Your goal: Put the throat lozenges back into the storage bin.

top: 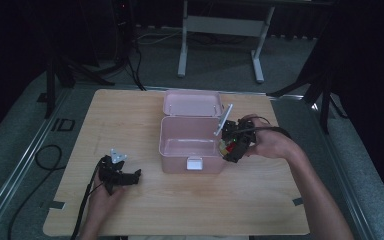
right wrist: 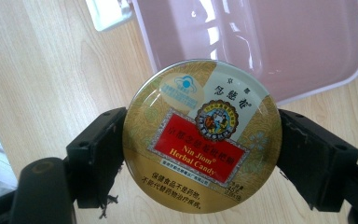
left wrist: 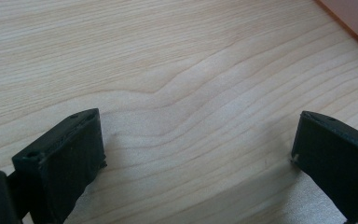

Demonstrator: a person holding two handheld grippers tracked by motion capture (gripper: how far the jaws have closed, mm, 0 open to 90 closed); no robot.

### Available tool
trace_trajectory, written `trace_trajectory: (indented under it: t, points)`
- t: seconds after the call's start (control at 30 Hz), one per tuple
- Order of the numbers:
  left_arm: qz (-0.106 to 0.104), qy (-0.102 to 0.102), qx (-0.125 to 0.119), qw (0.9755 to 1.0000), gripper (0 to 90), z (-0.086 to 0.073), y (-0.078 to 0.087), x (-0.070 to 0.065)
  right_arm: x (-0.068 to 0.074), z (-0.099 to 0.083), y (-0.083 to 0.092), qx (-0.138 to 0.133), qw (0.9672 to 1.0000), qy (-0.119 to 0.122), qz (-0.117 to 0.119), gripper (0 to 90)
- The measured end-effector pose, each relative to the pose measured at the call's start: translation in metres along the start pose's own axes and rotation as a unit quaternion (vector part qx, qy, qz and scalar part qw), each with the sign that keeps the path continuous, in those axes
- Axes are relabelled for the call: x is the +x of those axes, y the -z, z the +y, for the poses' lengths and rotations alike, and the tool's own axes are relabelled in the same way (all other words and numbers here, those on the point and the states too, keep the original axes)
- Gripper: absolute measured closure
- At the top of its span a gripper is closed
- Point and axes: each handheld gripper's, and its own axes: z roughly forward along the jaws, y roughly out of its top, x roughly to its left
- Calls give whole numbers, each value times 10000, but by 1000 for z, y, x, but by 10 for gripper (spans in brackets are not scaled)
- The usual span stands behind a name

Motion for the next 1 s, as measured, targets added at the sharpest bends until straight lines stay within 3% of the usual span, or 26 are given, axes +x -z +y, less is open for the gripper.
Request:
trace_trajectory:
  t: [1.0]
  points:
    - [-2,1,0,10000,25,0,0,0,-5,25,-7,2,10000,87,23,199]
